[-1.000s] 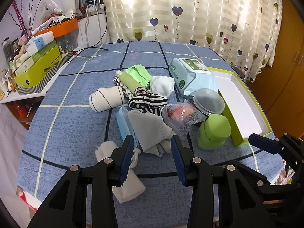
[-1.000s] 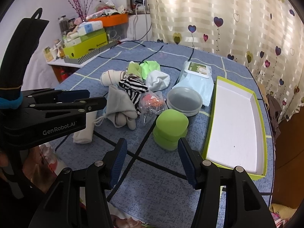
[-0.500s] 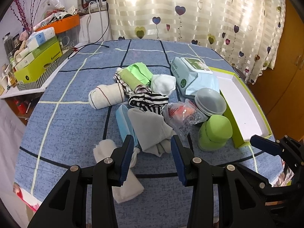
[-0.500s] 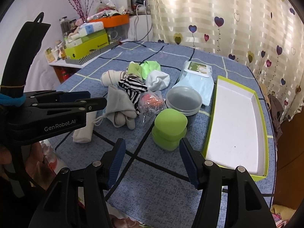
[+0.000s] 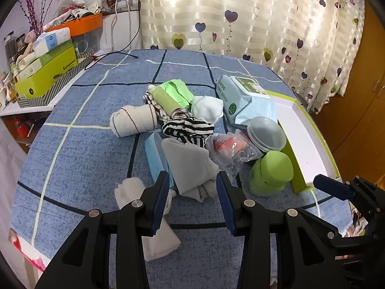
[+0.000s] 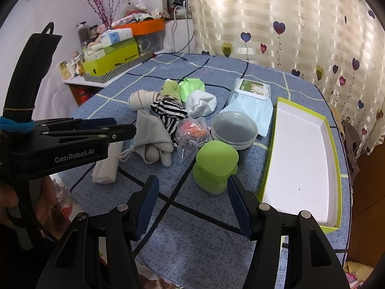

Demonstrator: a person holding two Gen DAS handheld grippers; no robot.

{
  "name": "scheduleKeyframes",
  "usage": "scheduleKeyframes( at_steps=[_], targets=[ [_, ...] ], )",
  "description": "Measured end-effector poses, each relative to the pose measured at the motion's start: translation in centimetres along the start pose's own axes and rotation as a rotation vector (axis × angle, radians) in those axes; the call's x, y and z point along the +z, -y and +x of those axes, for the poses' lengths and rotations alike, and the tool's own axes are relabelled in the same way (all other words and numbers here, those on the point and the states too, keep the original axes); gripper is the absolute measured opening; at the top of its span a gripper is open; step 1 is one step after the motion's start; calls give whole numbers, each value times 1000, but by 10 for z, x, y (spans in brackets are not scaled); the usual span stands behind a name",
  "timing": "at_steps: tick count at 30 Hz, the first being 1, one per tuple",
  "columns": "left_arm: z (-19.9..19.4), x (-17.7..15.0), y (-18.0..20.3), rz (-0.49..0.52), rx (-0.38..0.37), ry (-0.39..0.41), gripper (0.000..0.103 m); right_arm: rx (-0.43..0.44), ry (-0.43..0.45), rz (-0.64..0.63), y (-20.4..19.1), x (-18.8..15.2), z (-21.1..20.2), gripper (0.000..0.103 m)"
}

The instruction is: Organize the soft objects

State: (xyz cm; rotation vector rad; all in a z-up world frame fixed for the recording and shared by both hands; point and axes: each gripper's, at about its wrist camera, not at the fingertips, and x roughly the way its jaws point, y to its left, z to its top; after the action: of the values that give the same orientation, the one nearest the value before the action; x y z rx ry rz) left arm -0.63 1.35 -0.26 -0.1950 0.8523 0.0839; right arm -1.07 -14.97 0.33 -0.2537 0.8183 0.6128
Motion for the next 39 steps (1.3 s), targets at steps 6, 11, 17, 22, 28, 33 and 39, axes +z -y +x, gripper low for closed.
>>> scheduleKeyframes(
  at_steps=[6,11,17,22,28,33,39],
  targets=[
    [-1,1,-1,-3,-18,16,42,10,9,-8,-4,4,1,59],
    [-2,0,-1,-2,-27,15,42,12,10,-7,-4,3,1,59],
    [-5,-1,-1,5,-30,27,42,6,26,-10,-4,2,-3,69],
    [-10,-2,0,11,-29,39,42,13,37,-5,-6,3,-4,69],
    [-13,-6,-1,14,-46,43,42,26,54,15,-3,0,-9,69],
    [-14,-8,-8,-6,-44,42,42,42,60,9,-5,0,-11,69],
    [-14,-11,-16,-15,-28,41,42,64,75,-16,-12,5,-10,69]
  ],
)
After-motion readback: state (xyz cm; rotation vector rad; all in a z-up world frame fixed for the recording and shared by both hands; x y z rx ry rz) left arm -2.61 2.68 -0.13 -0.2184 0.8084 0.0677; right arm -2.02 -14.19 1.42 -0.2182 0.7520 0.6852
